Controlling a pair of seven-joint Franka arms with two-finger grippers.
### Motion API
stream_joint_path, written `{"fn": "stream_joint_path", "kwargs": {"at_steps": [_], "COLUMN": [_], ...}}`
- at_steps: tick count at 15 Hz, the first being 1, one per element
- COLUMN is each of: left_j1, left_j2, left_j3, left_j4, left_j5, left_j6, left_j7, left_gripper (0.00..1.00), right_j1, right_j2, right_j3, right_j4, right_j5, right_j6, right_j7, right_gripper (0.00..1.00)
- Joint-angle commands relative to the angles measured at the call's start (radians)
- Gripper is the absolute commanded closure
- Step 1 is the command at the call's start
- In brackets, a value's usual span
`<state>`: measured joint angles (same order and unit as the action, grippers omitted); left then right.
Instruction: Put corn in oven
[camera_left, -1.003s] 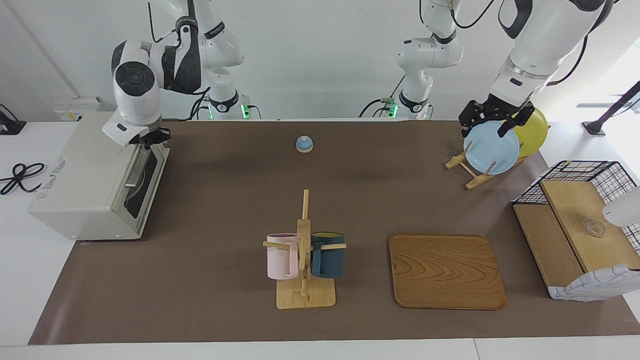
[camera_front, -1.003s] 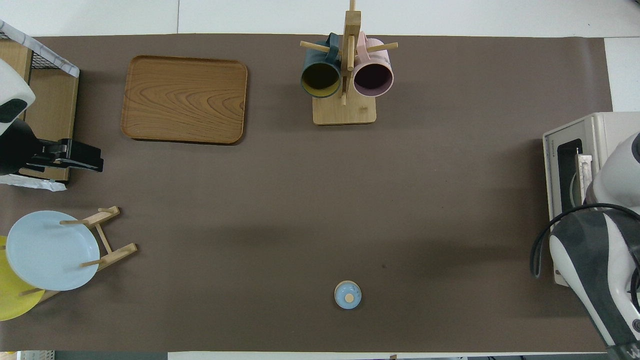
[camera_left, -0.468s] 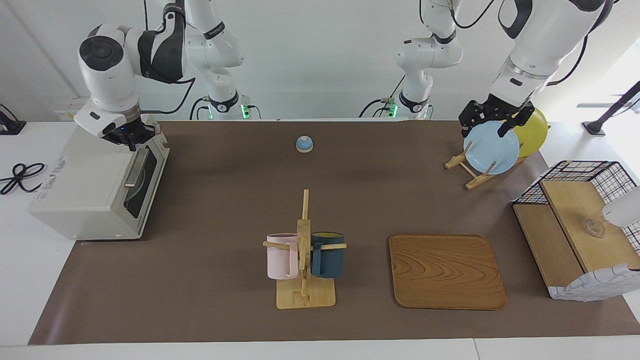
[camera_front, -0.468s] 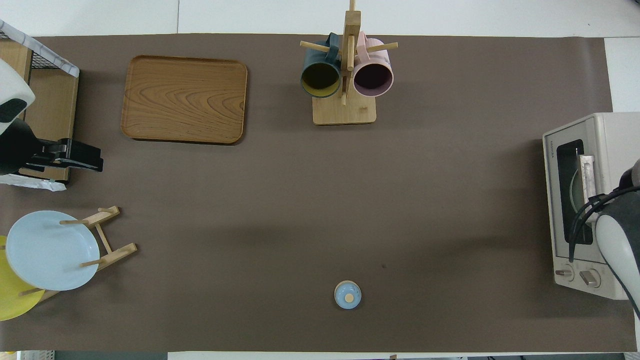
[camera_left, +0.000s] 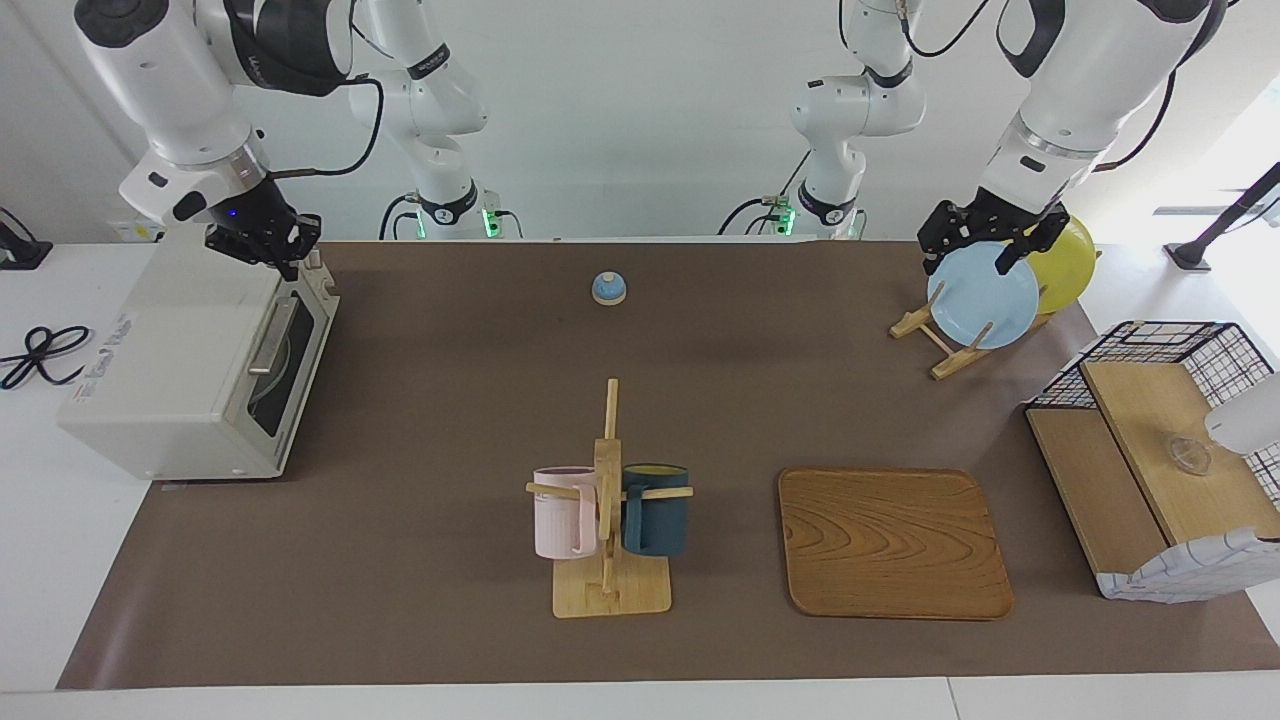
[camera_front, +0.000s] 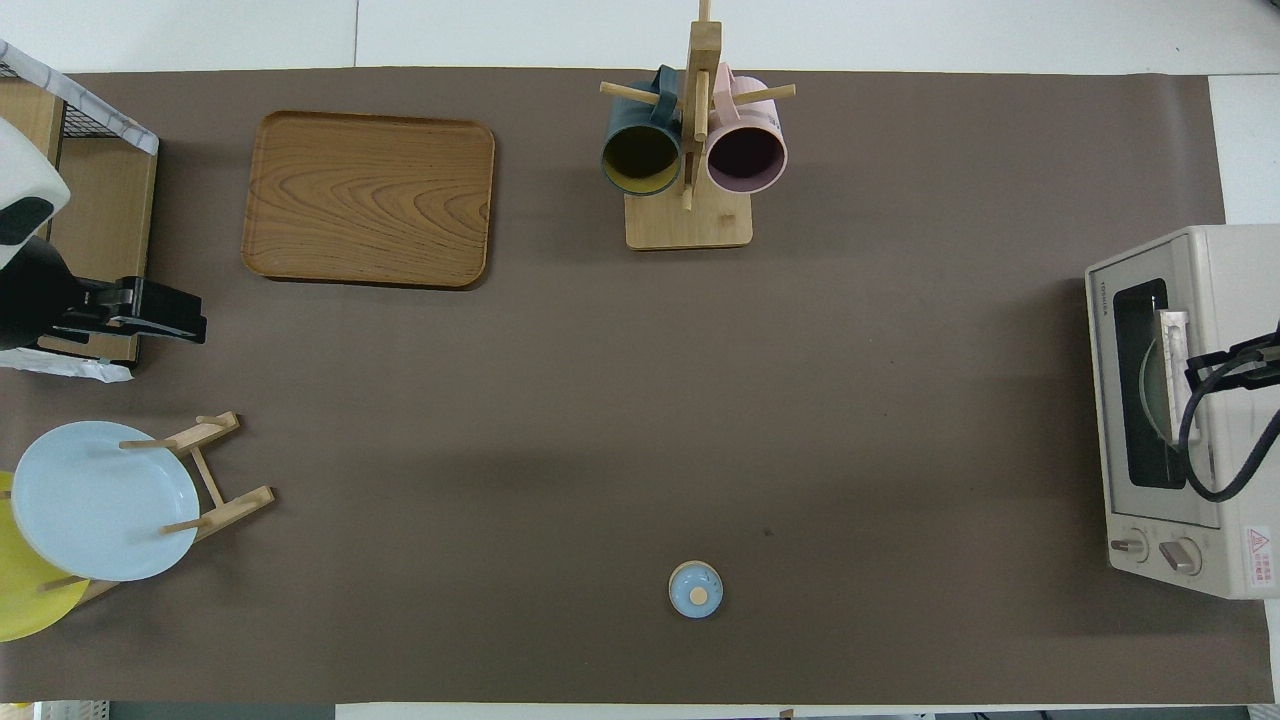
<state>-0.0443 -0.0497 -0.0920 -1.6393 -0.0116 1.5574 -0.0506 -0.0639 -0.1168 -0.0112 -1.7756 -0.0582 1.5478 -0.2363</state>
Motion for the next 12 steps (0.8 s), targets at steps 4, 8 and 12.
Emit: {"fn": "stream_joint_path", "kwargs": {"at_steps": [4,8,12], "left_j1": [0.015,0.015,0.015], "left_j2": [-0.013,-0.013,-0.013], "left_j3": [-0.011,-0.011,-0.011], "left_j4": [-0.008,-0.008,-0.008], "left_j5": [0.013,0.013,0.013], "left_j6": [-0.011,-0.011,-0.011], "left_j7": [-0.002,-0.003,-0.003], "left_gripper": [0.00,0.00,0.00], "right_j1": [0.021,0.035,0.038], "right_j2": [0.127,0.129,0.120], "right_j3": [0.007,0.010,0.010], "right_j4": [0.272,0.274,0.255], "right_j5": [0.123,0.058,0.044], "right_j6": [-0.235,-0.210,-0.210], "right_j7": [0.114,0.117,0.117], "right_gripper": [0.01,0.00,0.00]}}
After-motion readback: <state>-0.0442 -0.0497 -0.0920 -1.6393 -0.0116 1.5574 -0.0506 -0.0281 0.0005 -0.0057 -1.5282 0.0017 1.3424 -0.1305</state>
